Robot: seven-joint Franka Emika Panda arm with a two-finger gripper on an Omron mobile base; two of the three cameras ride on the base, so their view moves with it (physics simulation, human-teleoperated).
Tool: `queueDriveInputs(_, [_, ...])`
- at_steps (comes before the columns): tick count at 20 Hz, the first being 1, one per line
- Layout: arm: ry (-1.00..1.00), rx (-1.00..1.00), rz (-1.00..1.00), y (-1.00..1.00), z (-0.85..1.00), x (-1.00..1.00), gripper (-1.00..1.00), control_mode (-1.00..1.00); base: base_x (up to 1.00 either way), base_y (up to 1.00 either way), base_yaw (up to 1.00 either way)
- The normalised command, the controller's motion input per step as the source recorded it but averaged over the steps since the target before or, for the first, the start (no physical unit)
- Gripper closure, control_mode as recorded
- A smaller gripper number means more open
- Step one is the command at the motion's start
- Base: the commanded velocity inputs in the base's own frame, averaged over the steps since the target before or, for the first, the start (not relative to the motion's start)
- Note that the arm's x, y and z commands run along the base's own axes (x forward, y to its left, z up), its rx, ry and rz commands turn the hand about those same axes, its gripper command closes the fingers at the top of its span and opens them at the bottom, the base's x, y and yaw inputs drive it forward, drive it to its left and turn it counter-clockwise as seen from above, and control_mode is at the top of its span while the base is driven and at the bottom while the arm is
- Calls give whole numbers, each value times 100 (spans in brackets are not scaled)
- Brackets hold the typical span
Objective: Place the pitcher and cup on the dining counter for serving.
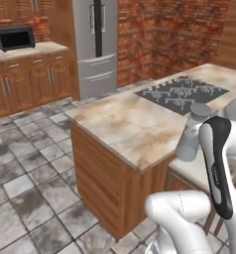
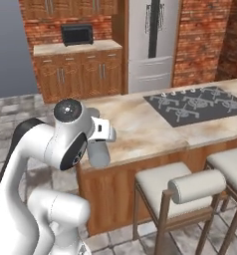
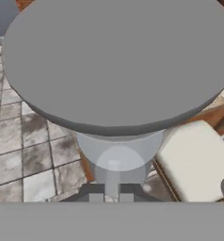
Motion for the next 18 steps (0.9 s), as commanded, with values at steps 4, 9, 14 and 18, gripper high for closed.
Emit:
queueDriveInputs(4, [0, 0, 0, 0, 0, 0, 100, 100, -8, -80, 35])
queueDriveInputs(9, [0, 0, 0, 0, 0, 0, 100, 100, 1, -66, 35])
queueDriveInputs(14, [0, 0, 0, 0, 0, 0, 100, 100, 17, -27, 33])
queueDriveInputs(18, [-29, 2, 30, -19, -4, 12, 100, -100, 0, 0, 0])
